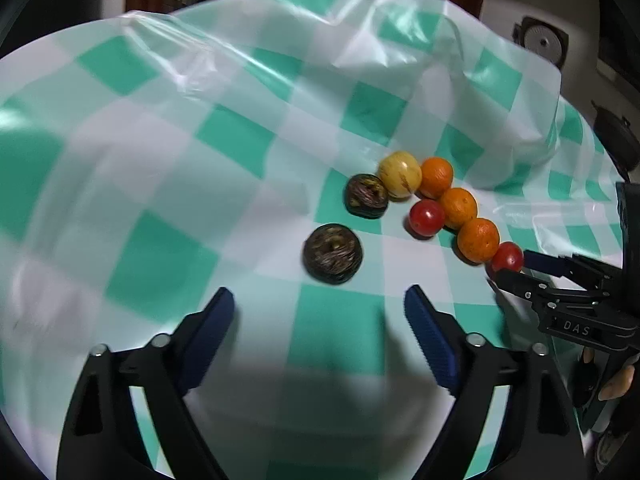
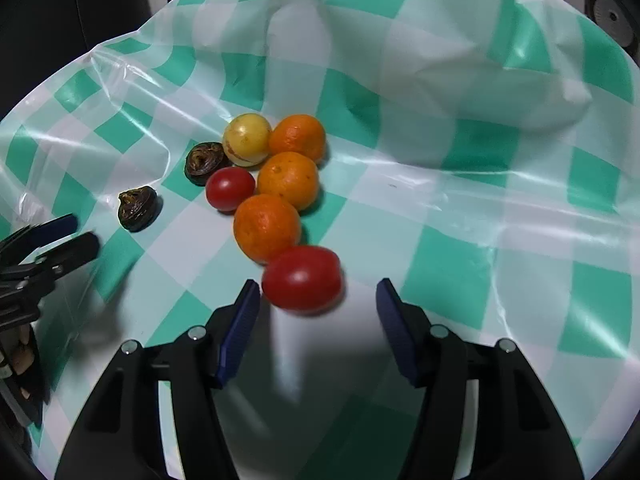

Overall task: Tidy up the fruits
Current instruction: 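Grasp the second dark brown fruit with the left tool while the right tool grasps a red cherry tomato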

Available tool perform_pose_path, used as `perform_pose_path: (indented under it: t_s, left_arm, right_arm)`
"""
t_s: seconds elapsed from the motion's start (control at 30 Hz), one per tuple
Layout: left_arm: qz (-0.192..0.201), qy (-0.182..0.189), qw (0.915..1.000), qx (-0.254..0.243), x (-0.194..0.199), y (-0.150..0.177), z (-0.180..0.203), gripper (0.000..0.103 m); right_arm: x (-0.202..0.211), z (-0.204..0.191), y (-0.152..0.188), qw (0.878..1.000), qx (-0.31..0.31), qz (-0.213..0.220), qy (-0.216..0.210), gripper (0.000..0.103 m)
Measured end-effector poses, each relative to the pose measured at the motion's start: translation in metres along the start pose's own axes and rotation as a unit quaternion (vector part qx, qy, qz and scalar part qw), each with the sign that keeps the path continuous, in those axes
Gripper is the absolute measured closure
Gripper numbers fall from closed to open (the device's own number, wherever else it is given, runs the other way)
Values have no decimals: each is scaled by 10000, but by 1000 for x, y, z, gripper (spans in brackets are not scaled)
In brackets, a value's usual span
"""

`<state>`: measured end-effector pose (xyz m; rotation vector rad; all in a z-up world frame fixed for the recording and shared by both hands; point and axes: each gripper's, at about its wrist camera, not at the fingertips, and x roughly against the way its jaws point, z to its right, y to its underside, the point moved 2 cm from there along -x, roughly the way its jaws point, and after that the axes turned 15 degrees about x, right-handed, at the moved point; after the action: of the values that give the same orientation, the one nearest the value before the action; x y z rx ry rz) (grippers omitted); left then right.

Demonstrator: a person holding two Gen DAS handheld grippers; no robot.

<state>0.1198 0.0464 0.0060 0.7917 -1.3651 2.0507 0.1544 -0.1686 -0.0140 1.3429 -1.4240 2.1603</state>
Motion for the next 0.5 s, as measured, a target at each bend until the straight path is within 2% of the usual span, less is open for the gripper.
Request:
perform_pose_path:
  t_s: [0.13, 0.2, 0.27, 0.33, 0.4, 0.5]
  left_arm:
    - [-283, -50, 9996, -35, -21, -7, 4, 38]
    - [-278, -59, 9996, -22, -25, -11, 4, 39]
    - [-309, -79, 9995, -78, -31, -15, 6, 42]
    - [-402, -140, 9989, -208, -38, -17, 10, 50]
    - [-419, -235, 9982, -351, -43, -17, 15, 53]
    - [-408, -396, 9970, -532, -47, -16, 21, 60]
  right_arm:
    - [-9, -10, -8, 9994, 335, -100, 10, 42]
    - [-12, -12, -10, 9992, 382, -104, 11, 44]
    - [-14, -10, -12, 9994, 314, -103, -41, 45]
    - [-15, -7, -12, 9997, 208, -78, -28, 51]
    - [-16, -6, -12, 9998, 173, -62, -1, 55]
    - [-18, -7, -14, 9998, 178, -52, 7, 57]
